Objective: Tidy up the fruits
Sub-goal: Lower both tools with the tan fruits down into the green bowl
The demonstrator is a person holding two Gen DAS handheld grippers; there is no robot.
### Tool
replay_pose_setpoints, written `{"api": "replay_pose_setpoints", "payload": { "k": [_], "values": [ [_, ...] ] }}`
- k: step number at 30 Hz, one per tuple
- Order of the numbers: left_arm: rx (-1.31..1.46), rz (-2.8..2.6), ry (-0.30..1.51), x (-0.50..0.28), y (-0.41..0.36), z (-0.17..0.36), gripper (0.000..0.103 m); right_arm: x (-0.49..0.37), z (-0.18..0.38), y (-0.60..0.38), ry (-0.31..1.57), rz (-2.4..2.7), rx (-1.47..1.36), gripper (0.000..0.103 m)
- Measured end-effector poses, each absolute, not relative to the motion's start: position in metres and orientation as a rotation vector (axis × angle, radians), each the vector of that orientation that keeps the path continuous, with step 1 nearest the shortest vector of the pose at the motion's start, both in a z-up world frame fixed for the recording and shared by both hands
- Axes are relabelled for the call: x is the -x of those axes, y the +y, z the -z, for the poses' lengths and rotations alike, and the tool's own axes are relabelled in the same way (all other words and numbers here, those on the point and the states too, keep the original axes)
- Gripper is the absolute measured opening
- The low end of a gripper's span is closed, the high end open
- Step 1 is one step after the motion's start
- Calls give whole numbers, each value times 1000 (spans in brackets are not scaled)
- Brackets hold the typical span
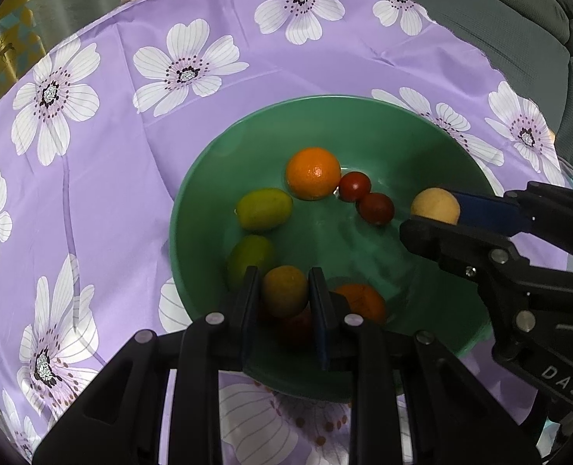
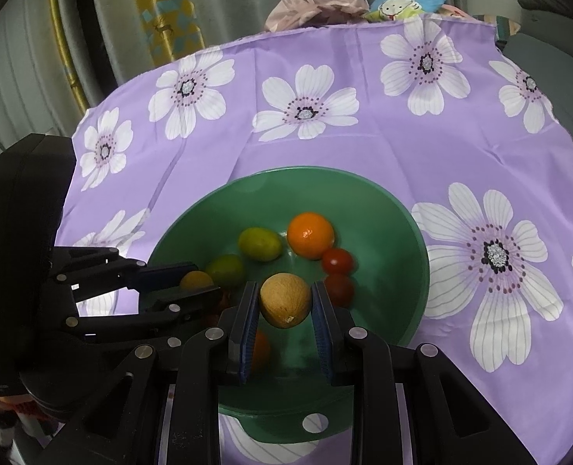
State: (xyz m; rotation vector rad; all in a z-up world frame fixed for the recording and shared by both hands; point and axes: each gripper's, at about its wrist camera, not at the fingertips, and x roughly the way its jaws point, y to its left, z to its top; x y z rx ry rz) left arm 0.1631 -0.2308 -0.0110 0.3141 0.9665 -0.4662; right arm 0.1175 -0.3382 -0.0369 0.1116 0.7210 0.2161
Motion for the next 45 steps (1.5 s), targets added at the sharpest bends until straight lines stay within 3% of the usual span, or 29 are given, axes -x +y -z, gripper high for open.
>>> {"api": "replay_pose_setpoints", "payload": {
  "k": [45],
  "values": [
    [-396, 466, 1029, -178, -244, 15, 24, -129, 35, -329, 761, -204, -36, 28]
  ]
}}
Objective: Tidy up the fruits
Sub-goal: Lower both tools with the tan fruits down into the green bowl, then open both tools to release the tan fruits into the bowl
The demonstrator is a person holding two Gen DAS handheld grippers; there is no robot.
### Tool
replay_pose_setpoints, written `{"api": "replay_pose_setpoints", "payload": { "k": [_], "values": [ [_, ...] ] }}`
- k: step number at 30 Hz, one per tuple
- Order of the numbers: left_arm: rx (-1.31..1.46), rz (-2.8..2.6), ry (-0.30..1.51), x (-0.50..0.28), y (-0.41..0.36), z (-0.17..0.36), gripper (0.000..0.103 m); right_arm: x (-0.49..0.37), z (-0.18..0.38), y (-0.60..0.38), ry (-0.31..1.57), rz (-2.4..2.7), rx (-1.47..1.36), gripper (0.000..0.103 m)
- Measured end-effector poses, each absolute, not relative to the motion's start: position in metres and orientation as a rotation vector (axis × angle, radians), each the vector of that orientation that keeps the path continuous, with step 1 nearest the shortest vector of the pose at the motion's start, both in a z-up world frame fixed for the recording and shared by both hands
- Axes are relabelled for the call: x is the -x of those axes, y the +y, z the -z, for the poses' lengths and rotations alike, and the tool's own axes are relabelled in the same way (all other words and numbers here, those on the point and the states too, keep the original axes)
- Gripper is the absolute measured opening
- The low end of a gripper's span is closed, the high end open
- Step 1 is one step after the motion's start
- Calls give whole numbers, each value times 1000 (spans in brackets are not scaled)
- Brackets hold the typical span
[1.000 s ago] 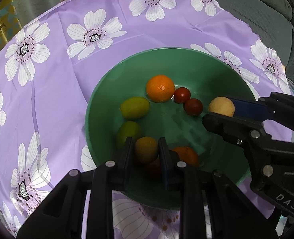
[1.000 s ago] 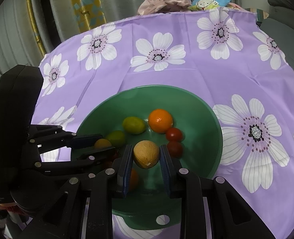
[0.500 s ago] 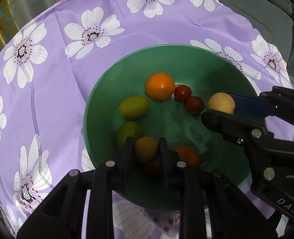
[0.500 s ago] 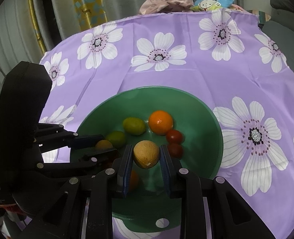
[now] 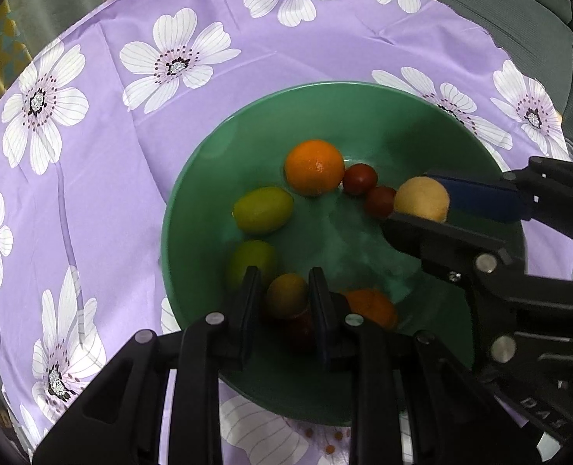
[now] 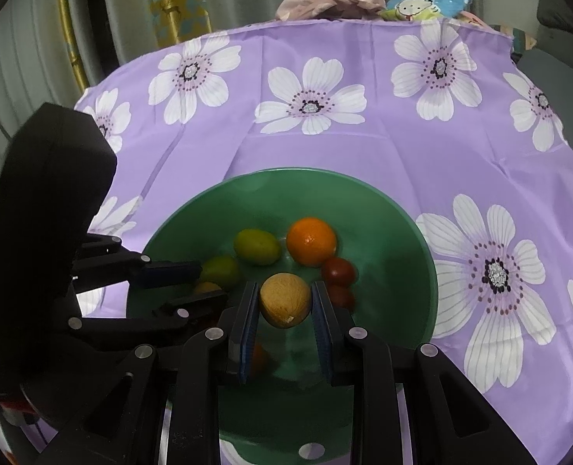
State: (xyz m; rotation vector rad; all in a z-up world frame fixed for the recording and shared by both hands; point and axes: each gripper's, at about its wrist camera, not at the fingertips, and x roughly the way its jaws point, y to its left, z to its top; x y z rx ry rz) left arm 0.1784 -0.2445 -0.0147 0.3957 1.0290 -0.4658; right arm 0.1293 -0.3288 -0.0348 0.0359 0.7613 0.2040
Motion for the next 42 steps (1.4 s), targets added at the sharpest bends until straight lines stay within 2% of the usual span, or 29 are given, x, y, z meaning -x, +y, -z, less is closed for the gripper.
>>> {"api": "replay_pose_setpoints", "payload": {
  "k": [42],
  "values": [
    [-461, 468, 1100, -190, -260, 25, 26, -149, 42, -328, 859, -163, 33, 28]
  ]
}}
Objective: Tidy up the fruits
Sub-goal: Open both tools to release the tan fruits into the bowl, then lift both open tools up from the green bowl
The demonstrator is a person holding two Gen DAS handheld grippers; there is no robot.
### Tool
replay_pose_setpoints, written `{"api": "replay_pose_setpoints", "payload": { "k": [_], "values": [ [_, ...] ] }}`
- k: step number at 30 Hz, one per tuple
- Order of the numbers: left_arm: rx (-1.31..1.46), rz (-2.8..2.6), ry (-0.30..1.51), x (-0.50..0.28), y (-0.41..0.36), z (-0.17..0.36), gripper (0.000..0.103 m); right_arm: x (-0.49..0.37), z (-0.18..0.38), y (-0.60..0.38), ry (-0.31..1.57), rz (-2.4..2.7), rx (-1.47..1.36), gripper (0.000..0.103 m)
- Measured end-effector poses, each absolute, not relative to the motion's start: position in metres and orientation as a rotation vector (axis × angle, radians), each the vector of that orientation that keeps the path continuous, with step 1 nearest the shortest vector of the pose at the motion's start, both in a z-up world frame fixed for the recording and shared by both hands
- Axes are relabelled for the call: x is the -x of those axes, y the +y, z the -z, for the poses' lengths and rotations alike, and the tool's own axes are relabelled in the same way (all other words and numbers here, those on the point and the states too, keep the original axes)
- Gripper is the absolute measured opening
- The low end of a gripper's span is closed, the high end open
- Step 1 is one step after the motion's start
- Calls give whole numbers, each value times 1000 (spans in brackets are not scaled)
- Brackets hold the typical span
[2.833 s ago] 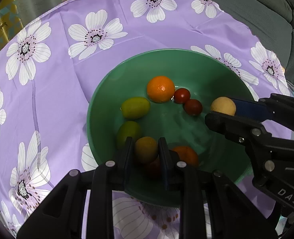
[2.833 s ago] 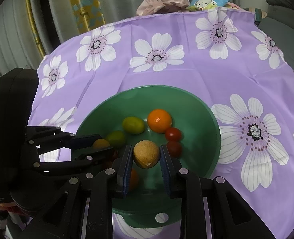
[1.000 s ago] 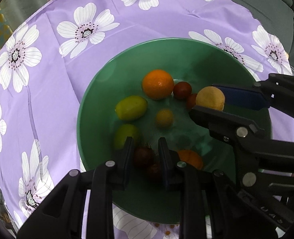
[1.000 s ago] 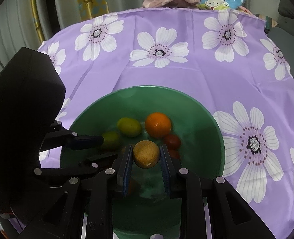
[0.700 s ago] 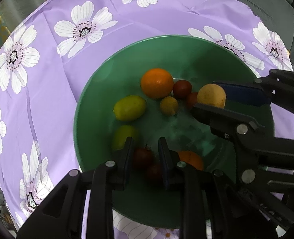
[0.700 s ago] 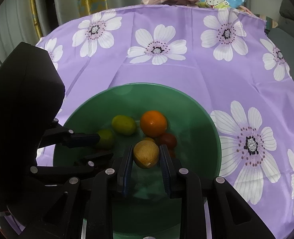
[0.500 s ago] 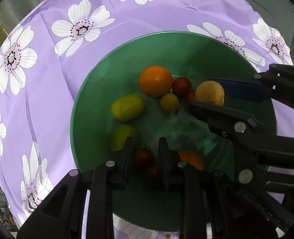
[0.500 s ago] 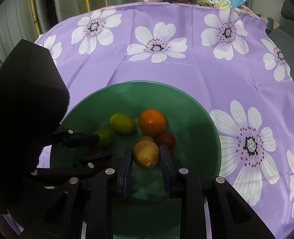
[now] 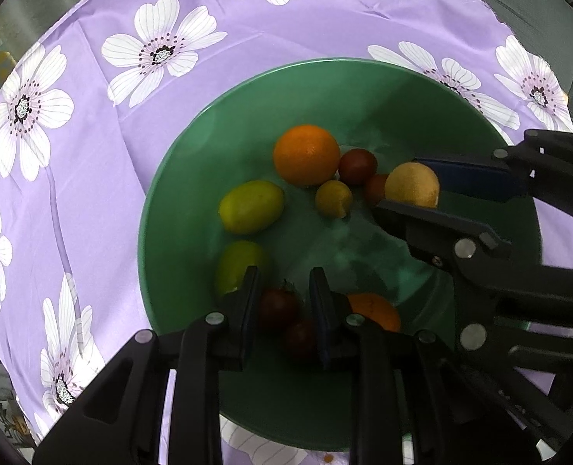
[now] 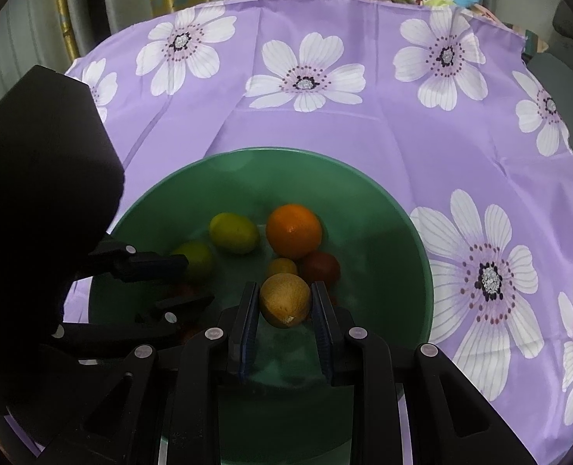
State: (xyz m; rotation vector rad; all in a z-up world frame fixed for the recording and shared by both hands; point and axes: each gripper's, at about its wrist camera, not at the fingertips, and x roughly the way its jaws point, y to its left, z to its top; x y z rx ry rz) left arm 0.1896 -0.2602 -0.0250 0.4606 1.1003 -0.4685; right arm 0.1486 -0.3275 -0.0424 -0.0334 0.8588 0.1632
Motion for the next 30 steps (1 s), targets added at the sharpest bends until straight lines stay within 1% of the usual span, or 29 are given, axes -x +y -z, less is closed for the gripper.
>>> {"api": "replay_pose_setpoints", "payload": {
  "k": [4, 9, 17, 19, 21, 25, 28, 30],
  "values": [
    [-461, 466, 1101, -190, -261, 24, 26, -149, 42, -329, 856, -163, 26, 28],
    [-467, 459, 1100, -189, -259, 23, 34, -150, 40, -330, 844, -159, 5, 28],
    [-461, 451, 1080, -185, -257, 13, 40, -145, 35, -335, 819, -151, -25, 29],
    [-456, 450, 1076, -187, -253, 11, 43, -143, 35, -337, 816, -148, -30, 30],
    [-450, 447, 1071, -186, -253, 9, 48, -141, 34, -338, 814, -143, -35, 30],
    [-441, 434, 1063, -184, -251, 7, 50, -136, 33, -338, 809, -140, -36, 31],
    [-428, 423, 1055, -182, -246, 4, 54, -133, 31, -340, 805, -139, -42, 33],
    [-417, 415, 1052, -180, -243, 2, 55, -130, 29, -341, 801, -139, -51, 40]
  ]
}}
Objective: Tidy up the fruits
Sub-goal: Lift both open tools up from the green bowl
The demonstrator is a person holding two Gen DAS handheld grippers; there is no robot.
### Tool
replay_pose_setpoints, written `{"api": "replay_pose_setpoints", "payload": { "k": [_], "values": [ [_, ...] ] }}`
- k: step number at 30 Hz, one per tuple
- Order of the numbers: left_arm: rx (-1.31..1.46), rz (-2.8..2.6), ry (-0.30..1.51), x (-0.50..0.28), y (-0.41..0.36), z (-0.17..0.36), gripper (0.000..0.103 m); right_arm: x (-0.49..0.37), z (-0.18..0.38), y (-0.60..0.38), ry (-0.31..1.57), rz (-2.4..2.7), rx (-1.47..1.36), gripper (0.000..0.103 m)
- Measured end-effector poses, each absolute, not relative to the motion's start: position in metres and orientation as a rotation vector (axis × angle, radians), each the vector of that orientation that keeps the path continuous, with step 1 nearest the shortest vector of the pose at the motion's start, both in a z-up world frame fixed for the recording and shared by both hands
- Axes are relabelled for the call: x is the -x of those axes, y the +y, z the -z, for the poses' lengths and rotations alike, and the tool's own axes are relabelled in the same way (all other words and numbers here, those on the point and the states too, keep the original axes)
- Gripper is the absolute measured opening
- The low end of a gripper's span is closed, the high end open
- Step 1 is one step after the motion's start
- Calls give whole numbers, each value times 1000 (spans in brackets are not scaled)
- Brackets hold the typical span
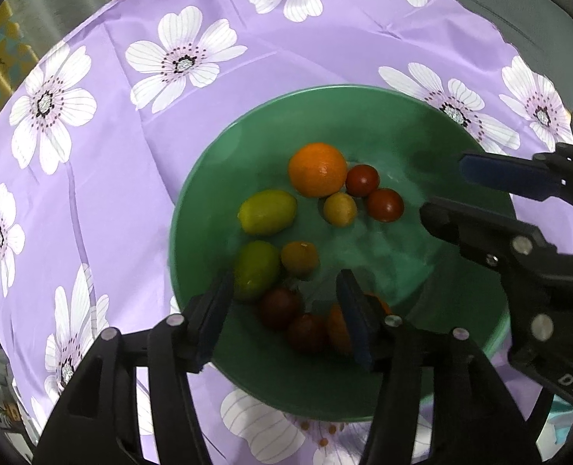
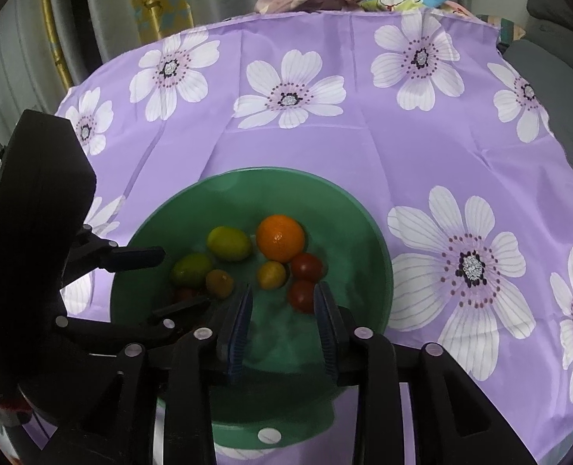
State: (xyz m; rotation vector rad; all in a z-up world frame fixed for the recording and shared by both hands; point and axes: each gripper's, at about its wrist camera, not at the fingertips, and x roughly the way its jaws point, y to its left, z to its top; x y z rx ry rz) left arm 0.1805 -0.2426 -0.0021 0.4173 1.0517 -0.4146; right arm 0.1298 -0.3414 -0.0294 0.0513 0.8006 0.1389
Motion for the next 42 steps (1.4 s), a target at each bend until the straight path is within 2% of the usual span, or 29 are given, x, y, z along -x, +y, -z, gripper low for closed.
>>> {"api": "replay_pose_setpoints", "payload": {
  "k": [5, 6, 9, 12, 42],
  "values": [
    [-398, 394, 1049, -174, -234, -1, 57, -125, 26, -345, 792, -138, -57, 41],
    [-394, 389, 1047, -172, -232, -2, 60, -123, 25, -345, 792, -139, -56, 44],
    [-364, 391, 1036, -169, -229, -8, 63, -121, 25, -345, 790, -137, -59, 51],
    [-349, 389, 1028, -168, -229, -11, 65, -116, 23, -347, 790, -131, -64, 53],
    [-186, 281, 963, -156, -211, -34, 67, -97, 19, -350, 780, -112, -58, 53]
  ]
}}
